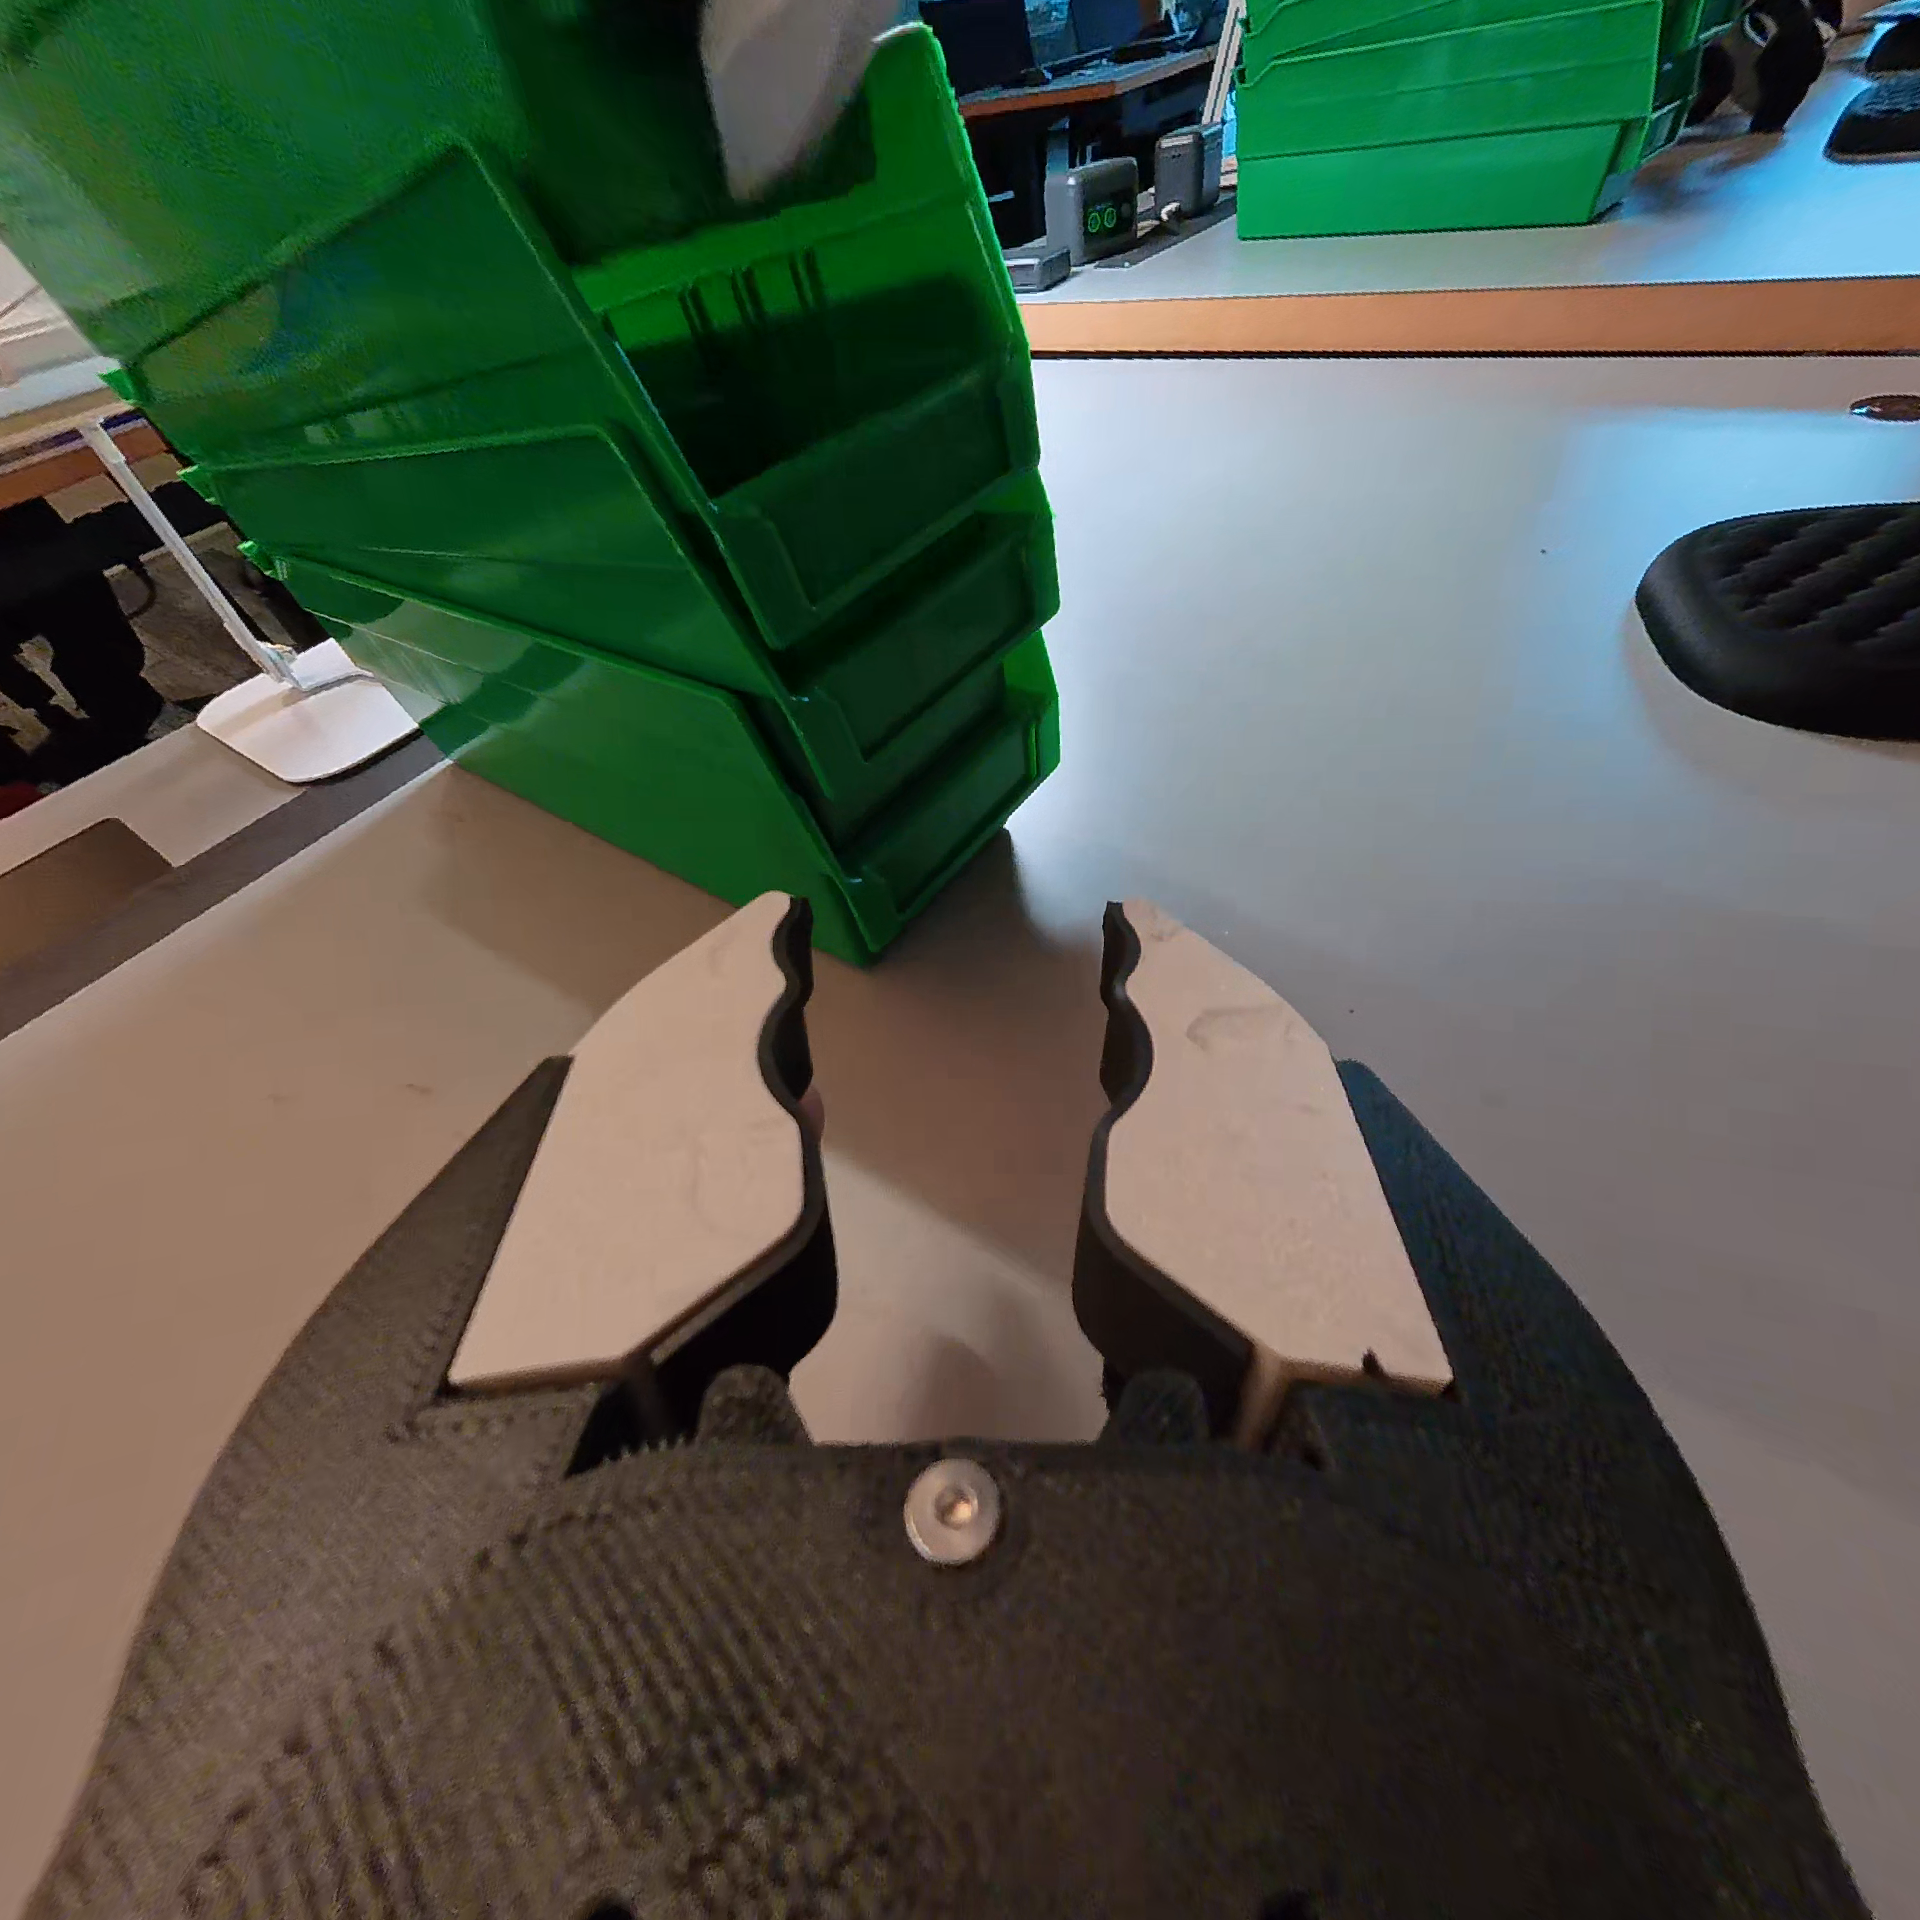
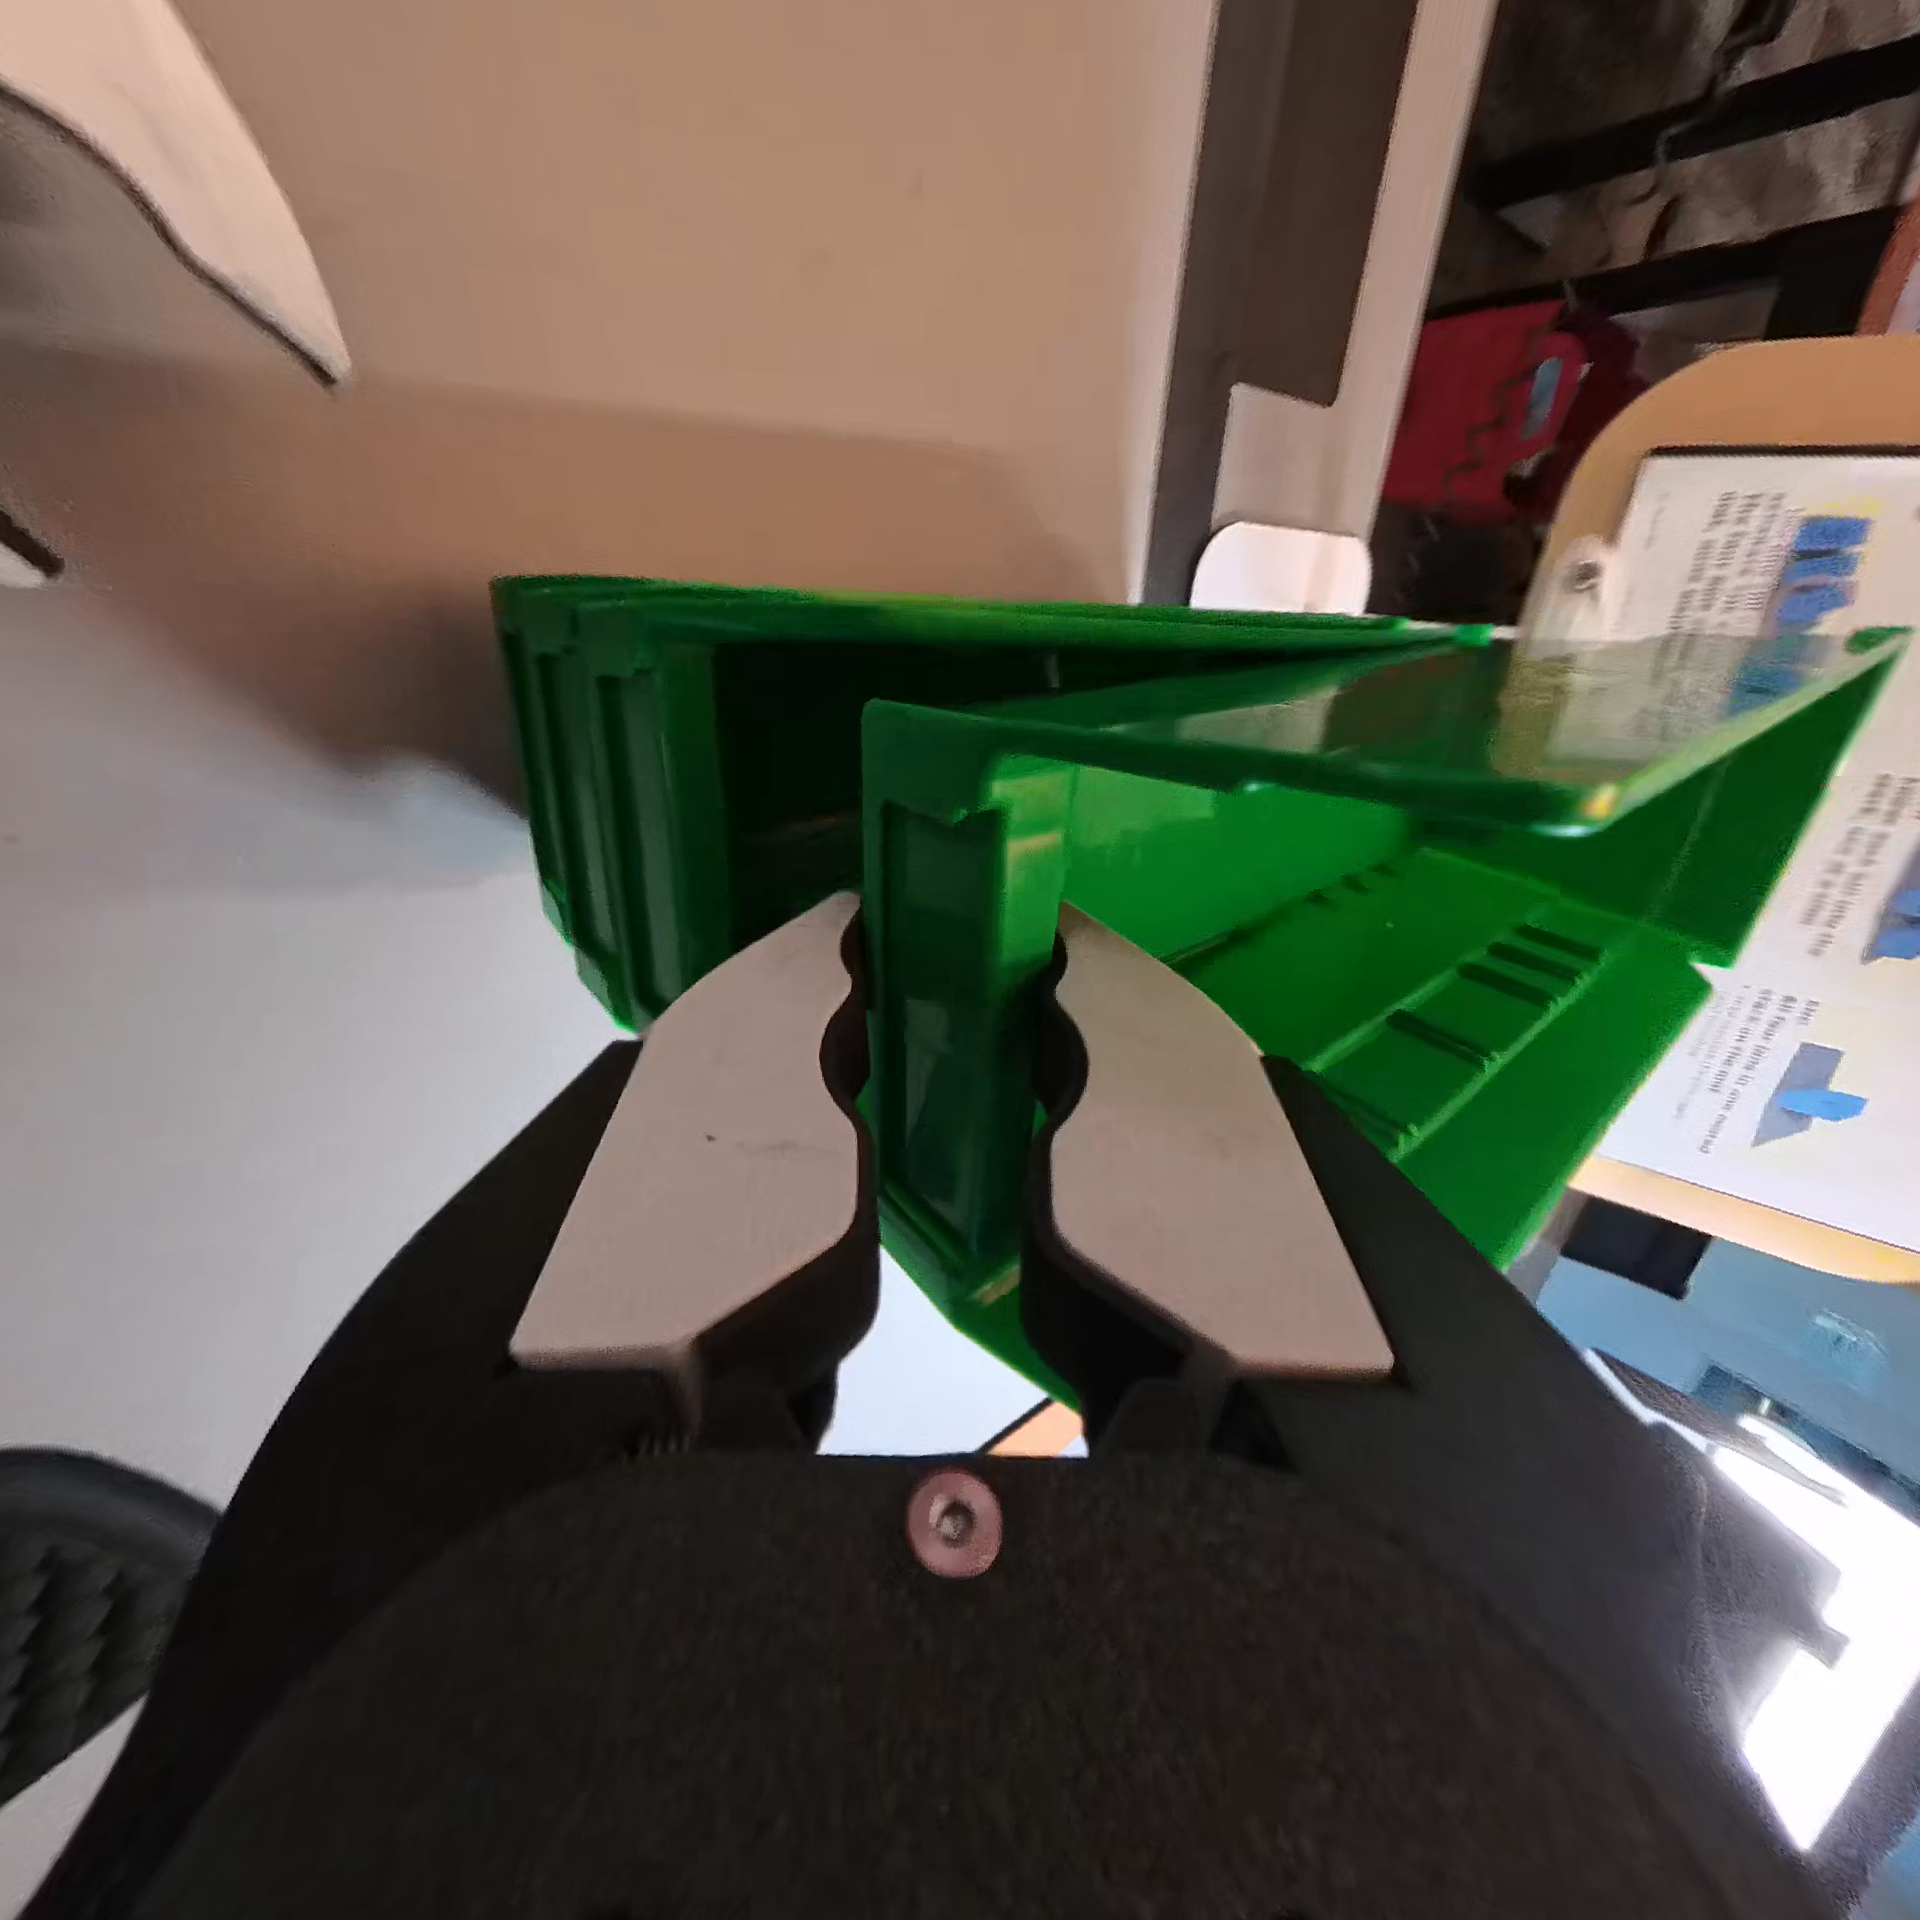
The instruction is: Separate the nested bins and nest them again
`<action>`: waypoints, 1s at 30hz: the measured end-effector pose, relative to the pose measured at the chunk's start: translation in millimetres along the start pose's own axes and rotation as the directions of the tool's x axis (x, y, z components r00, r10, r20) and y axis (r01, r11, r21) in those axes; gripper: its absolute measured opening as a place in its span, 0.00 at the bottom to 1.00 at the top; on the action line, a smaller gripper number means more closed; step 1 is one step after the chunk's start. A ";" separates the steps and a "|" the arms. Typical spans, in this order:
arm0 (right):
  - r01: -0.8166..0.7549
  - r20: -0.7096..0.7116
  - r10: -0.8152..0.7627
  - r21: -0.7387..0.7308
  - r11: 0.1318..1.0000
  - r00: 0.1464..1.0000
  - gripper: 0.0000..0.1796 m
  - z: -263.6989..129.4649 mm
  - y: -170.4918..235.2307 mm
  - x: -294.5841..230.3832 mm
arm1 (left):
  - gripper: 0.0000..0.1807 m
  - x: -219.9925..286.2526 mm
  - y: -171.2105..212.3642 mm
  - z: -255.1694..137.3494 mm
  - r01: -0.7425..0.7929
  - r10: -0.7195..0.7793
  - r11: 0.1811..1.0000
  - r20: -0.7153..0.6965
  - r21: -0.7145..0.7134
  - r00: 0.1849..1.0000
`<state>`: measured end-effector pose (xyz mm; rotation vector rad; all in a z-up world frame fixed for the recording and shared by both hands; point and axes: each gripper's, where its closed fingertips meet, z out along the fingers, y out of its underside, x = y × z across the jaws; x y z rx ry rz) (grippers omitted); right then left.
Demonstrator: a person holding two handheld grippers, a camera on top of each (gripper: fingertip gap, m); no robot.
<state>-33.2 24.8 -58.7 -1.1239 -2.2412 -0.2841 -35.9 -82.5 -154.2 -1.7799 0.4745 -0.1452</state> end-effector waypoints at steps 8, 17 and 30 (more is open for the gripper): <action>0.005 0.025 -0.006 0.017 1.000 1.000 0.17 11.1 -4.5 -28.5 | 0.30 2.0 4.7 3.1 0.000 0.000 1.000 -0.008 -0.019 1.000; -0.067 -0.029 0.076 0.226 0.972 0.997 0.27 -24.5 -16.3 -29.7 | 0.30 -0.5 1.8 0.8 0.008 -0.008 1.000 0.001 -0.006 1.000; -0.524 0.015 0.667 0.631 0.571 0.745 0.29 -28.5 94.5 -78.9 | 0.29 -4.0 4.7 3.0 0.020 -0.020 1.000 0.022 -0.010 1.000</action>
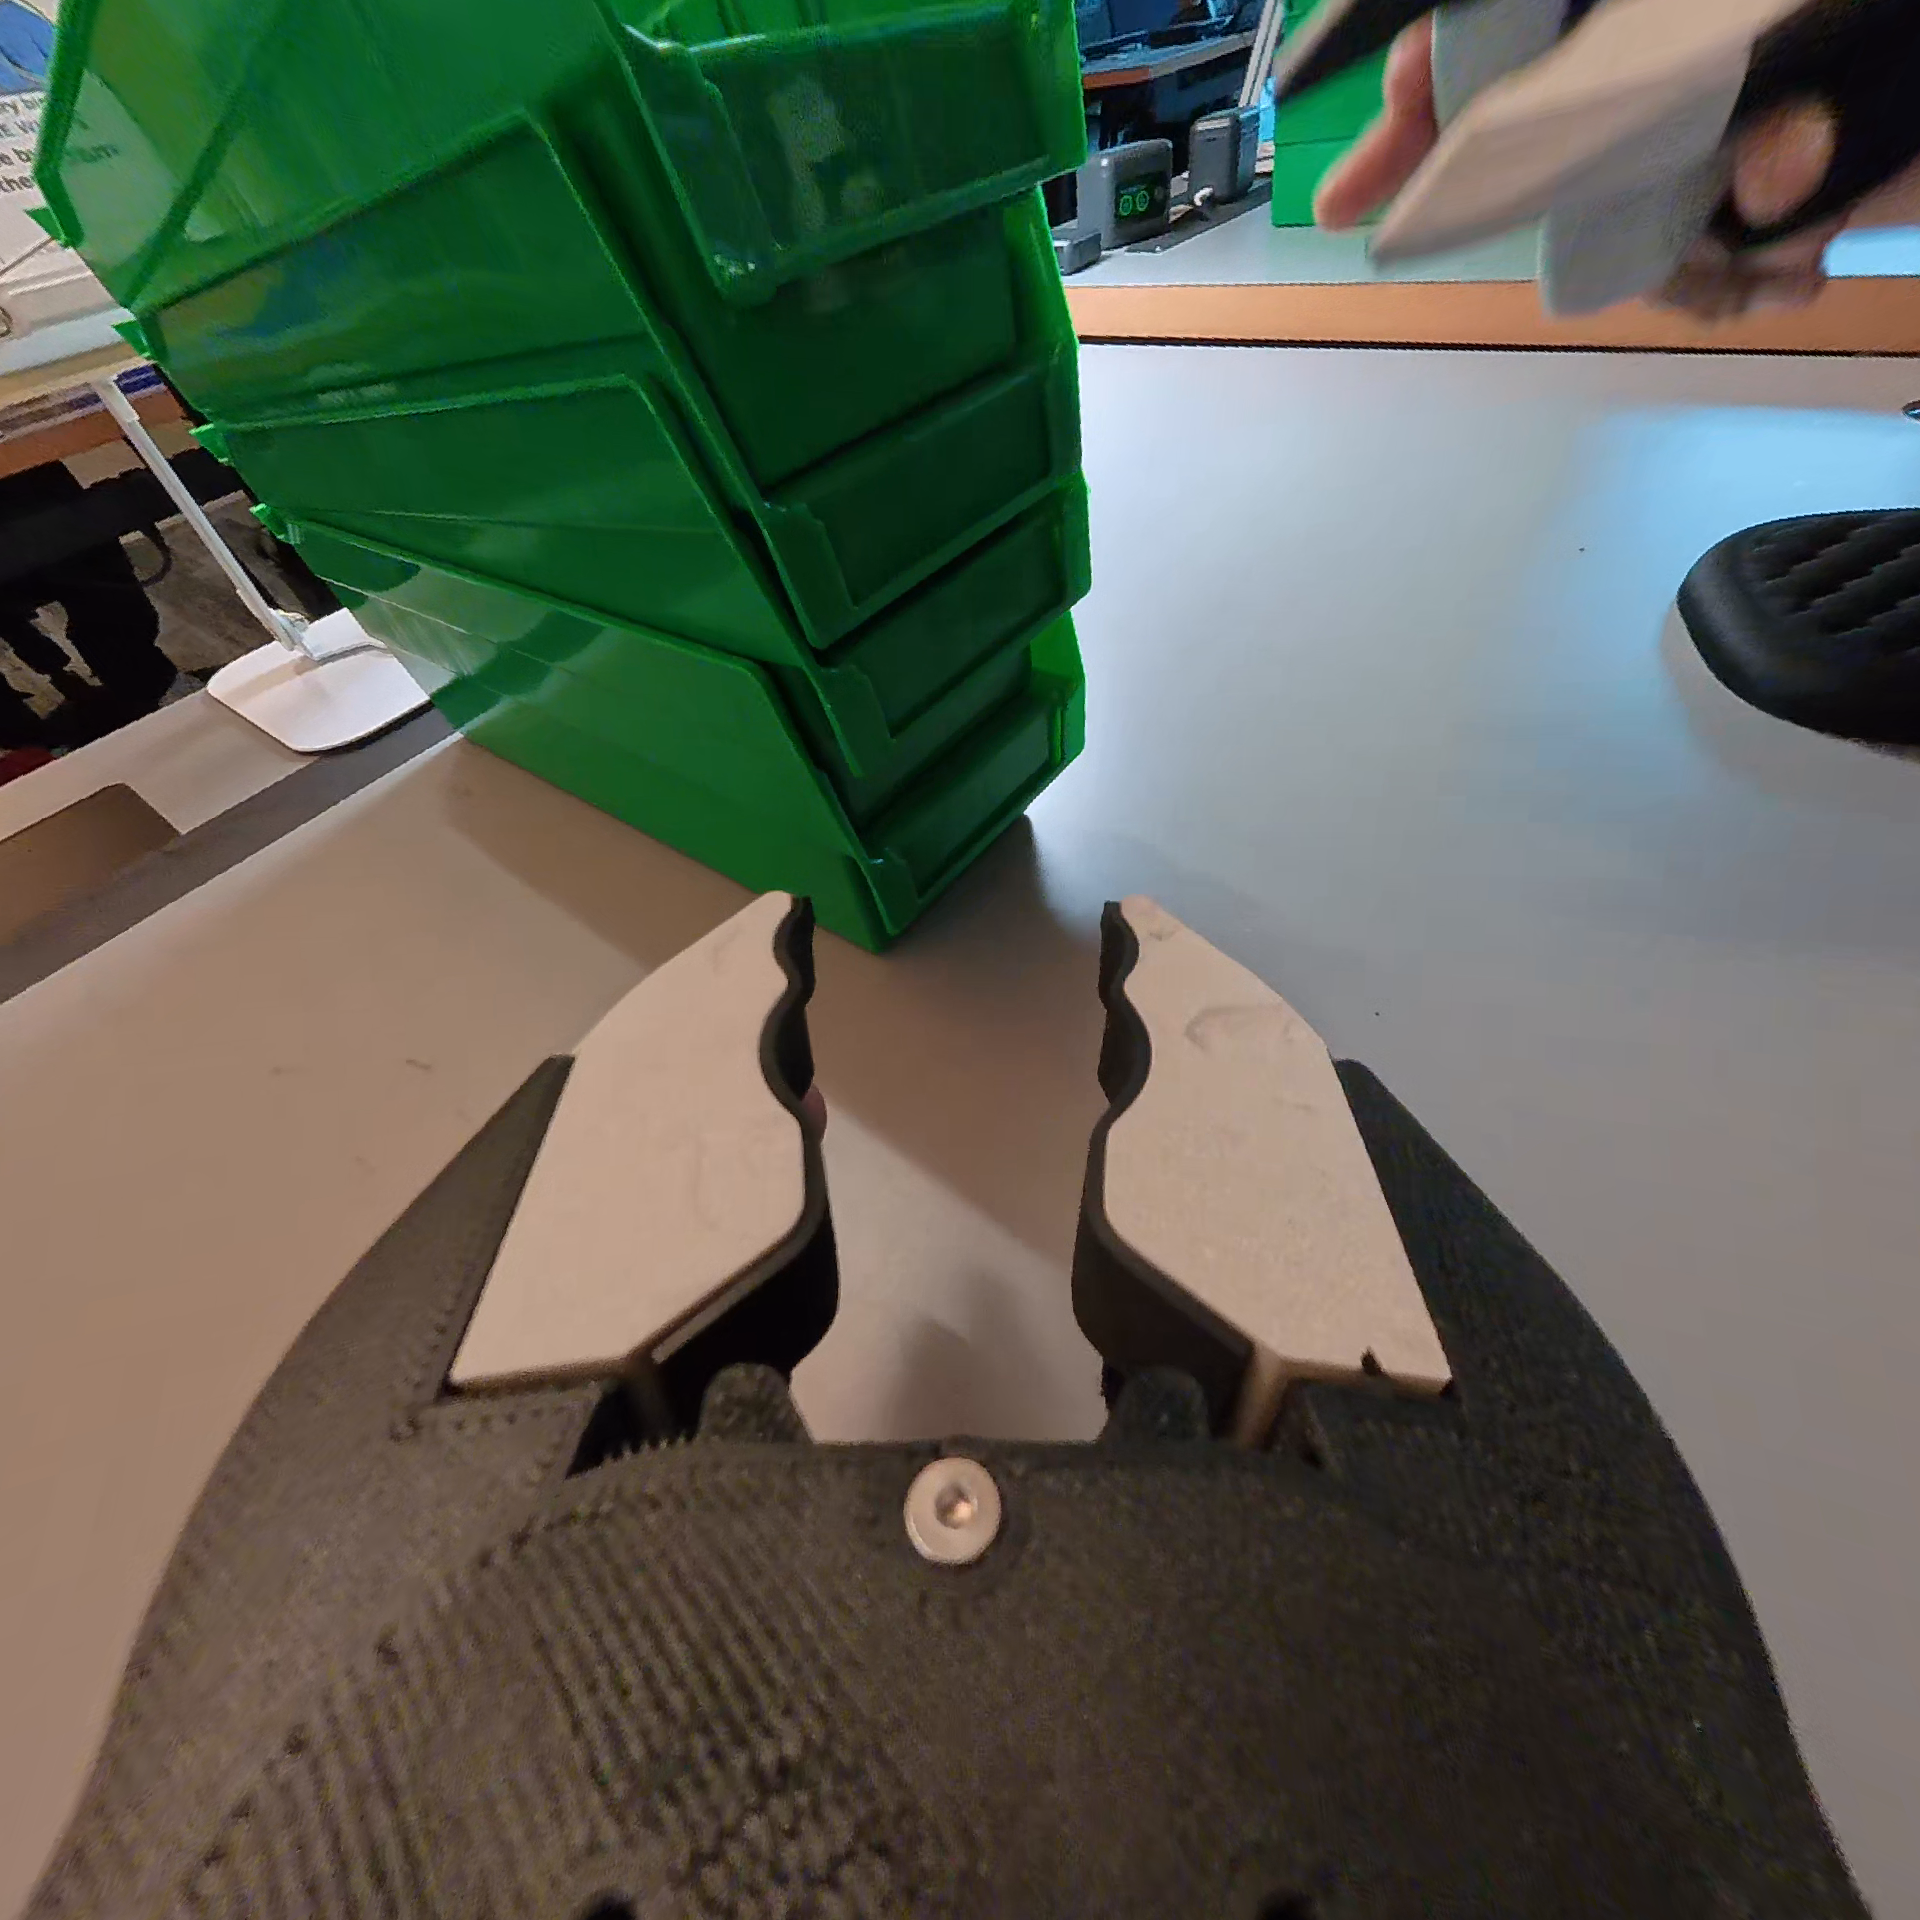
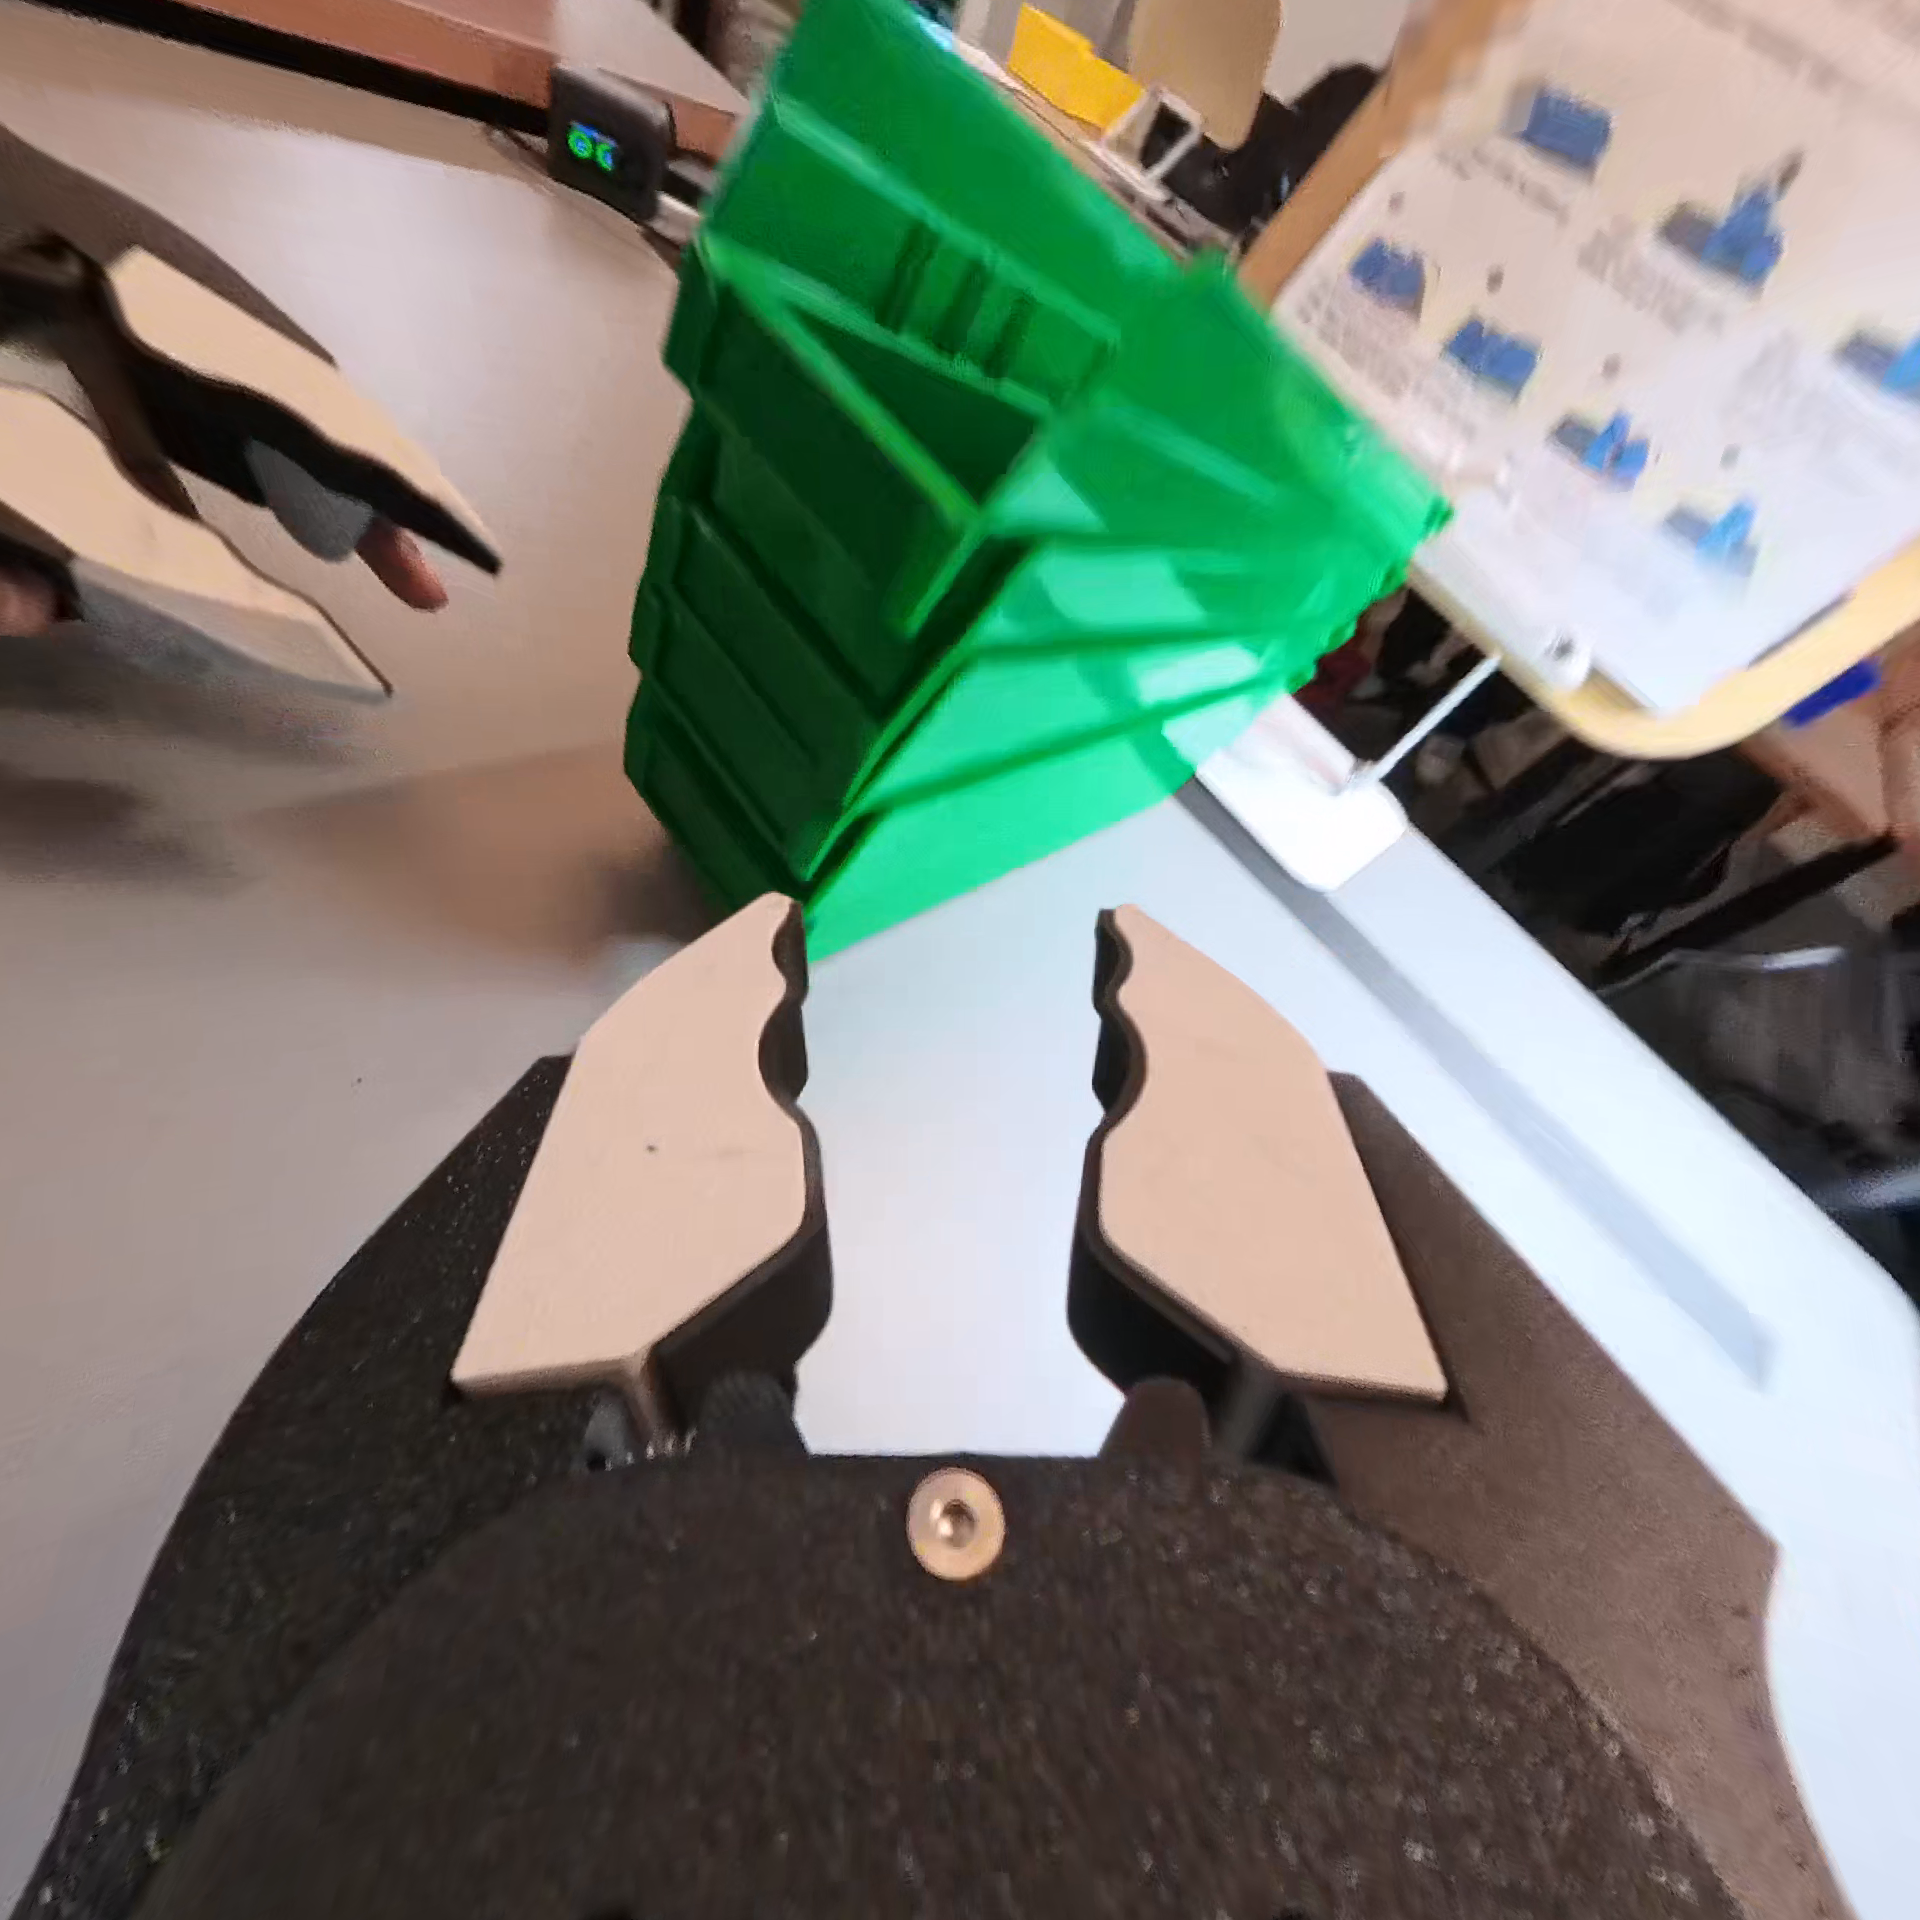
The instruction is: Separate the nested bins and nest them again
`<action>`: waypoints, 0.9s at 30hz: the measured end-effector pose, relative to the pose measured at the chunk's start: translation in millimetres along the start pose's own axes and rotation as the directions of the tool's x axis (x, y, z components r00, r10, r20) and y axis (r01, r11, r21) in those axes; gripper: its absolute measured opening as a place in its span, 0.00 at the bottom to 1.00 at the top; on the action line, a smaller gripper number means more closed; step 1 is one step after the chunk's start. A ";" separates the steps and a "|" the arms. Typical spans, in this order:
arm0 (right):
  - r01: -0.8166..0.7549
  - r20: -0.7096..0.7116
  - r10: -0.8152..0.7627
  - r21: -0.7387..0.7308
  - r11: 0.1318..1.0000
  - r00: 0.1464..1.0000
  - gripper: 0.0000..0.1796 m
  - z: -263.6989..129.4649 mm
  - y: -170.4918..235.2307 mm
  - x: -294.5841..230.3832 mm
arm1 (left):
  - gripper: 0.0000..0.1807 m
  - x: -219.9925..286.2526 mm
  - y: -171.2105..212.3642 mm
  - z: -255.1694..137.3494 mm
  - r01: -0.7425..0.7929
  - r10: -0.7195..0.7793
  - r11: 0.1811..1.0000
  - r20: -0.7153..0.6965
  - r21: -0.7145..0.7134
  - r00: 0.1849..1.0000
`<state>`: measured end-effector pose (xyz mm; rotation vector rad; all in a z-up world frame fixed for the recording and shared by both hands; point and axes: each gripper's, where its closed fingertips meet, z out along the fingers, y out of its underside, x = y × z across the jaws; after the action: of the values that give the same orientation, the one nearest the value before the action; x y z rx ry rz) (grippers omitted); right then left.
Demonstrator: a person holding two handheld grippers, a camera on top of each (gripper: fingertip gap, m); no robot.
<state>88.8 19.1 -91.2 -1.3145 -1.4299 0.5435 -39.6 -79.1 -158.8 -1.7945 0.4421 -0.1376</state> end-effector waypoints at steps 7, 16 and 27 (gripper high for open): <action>-0.154 -0.028 0.155 0.054 0.987 0.987 0.31 14.0 71.3 -23.9 | 0.28 -1.9 6.8 3.4 0.003 -0.003 1.000 0.025 -0.013 1.000; -0.107 -0.007 0.108 0.082 0.991 0.994 0.32 15.9 64.8 -29.2 | 0.27 -4.1 -4.7 -1.3 -0.049 0.048 0.999 0.033 0.022 0.998; -0.152 0.011 0.152 0.108 0.982 0.988 0.33 12.4 60.9 -28.1 | 0.26 -19.8 -4.9 -4.9 -0.022 0.020 0.999 0.065 0.031 0.998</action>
<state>98.2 15.1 -158.6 -1.3430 -1.2904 0.7151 -58.3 -75.3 -150.1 -1.7575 0.4106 -0.0711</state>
